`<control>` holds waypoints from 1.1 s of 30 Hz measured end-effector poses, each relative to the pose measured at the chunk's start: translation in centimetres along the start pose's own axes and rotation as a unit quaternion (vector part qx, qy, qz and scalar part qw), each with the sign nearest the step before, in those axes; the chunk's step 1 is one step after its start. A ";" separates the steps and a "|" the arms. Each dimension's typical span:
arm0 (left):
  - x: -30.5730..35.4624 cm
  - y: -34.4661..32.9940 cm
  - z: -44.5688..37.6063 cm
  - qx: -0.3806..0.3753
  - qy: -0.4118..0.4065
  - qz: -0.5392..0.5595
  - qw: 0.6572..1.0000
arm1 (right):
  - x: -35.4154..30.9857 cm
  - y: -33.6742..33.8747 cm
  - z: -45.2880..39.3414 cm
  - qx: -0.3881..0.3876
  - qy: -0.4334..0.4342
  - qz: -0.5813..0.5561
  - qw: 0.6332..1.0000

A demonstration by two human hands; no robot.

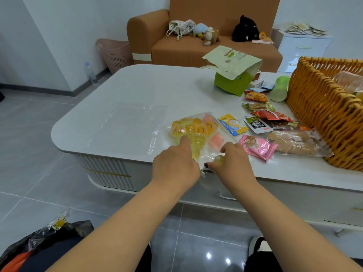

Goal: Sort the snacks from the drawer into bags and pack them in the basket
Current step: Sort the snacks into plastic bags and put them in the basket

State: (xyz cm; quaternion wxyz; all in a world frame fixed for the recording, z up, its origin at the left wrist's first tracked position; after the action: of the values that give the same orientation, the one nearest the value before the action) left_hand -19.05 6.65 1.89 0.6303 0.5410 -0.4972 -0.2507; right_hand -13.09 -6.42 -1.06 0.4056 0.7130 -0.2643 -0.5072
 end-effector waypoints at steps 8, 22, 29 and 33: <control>0.5 0.4 -0.4 0.026 -0.025 0.010 0.999 | -1.1 0.1 0.2 -0.006 0.017 0.051 0.999; -1.6 1.0 -0.9 -0.010 -0.053 -0.061 0.997 | -2.0 4.7 1.5 -0.163 0.076 0.057 0.982; -5.3 2.2 -2.1 -0.085 -0.075 -0.084 0.990 | 2.0 6.9 -1.7 0.085 0.105 0.021 0.991; -6.5 2.6 -2.0 -0.182 -0.129 0.048 0.974 | 4.4 3.6 -2.5 -0.054 0.324 0.134 0.935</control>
State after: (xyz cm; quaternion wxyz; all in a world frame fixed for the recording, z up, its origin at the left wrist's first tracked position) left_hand -20.29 13.87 2.13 0.6605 0.3557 -0.5453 -0.3741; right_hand -9.07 -11.08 0.15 0.5713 0.7736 -0.1843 -0.2030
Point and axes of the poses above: each hand's wrist, its own z-axis away from the middle knuckle, its own y-axis out of the back of the hand, x = y × z, the point moved 2 cm from there along -z, towards the middle knuckle, and after that the axes turned 10 degrees about y, right-handed, at the moved point
